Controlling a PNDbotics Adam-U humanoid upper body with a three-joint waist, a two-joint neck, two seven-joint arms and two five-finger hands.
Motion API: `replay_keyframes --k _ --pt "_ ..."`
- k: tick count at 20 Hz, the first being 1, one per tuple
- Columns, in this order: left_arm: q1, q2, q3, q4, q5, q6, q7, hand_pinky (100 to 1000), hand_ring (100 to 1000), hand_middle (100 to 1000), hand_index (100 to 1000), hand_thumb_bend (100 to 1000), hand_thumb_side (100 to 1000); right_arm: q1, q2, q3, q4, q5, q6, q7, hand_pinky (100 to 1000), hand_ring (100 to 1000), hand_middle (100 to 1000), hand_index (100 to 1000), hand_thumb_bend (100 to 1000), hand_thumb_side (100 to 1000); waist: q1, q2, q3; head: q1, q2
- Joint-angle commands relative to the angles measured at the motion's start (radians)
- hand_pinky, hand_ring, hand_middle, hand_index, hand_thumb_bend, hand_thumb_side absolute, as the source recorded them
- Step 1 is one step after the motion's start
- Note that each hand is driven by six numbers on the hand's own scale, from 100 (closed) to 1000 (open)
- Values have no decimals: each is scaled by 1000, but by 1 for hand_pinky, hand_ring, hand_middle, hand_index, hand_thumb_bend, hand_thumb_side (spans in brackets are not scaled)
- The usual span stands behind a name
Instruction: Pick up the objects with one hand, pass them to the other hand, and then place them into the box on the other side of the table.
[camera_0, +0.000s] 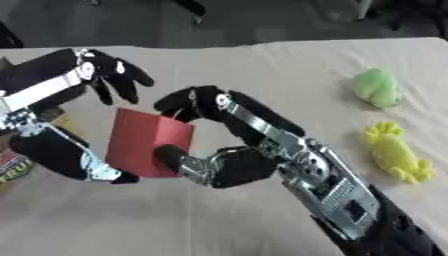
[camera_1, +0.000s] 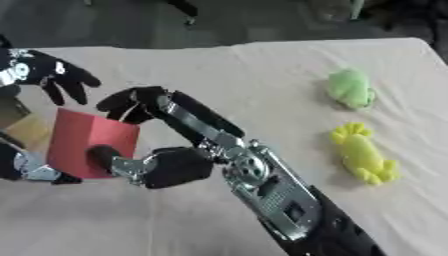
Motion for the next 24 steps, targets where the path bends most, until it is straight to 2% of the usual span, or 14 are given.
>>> replay_keyframes --k 1,4,5,7,9,12,20,21,22,24 --pt "-24 4 10 -1 1 -1 -2 617 661 533 715 625 184 -19 11 9 -28 -13 -1 0 798 668 669 796 320 396 2 -15 0 -4 -5" --pt "-23 4 10 -1 0 1 5 610 617 479 607 504 242 -17 11 9 -27 -13 1 -1 797 667 668 795 320 394 2 -15 -1 -3 -4" --pt "-22 4 9 -2 1 1 8 610 617 479 607 504 242 -17 12 9 -28 -13 1 -1 797 667 668 795 320 394 2 -15 -1 -3 -4" --pt "-22 5 9 -2 1 3 15 605 599 440 515 440 288 -17 12 9 -28 -13 2 -2 796 666 668 795 322 393 2 -15 -1 -3 -5" --pt "-22 5 9 -3 1 6 23 604 592 422 467 418 308 -18 12 9 -28 -13 2 -2 796 665 667 794 322 390 2 -13 -2 0 -8" --pt "-23 6 7 -6 2 7 28 602 582 398 418 417 290 -20 12 8 -30 -14 2 -4 796 664 665 793 324 389 2 -13 -2 3 -14" --pt "-21 4 11 -11 37 11 44 582 560 362 390 483 228 -18 14 5 -29 -11 4 -11 795 666 670 795 369 377 4 -14 -4 1 -12" --pt "-21 4 11 -12 45 11 47 581 559 361 389 487 226 -18 14 5 -28 -8 5 -13 796 669 673 797 370 384 4 -14 -4 1 -12" --pt "-20 5 11 -12 53 11 50 580 557 358 387 496 219 -17 15 2 -28 -5 6 -16 798 675 682 804 345 438 4 -14 -4 1 -11" --pt "-18 8 11 -13 67 11 55 577 553 353 385 507 211 -14 17 -6 -27 0 7 -33 804 684 691 812 359 472 4 -13 -5 0 -11"
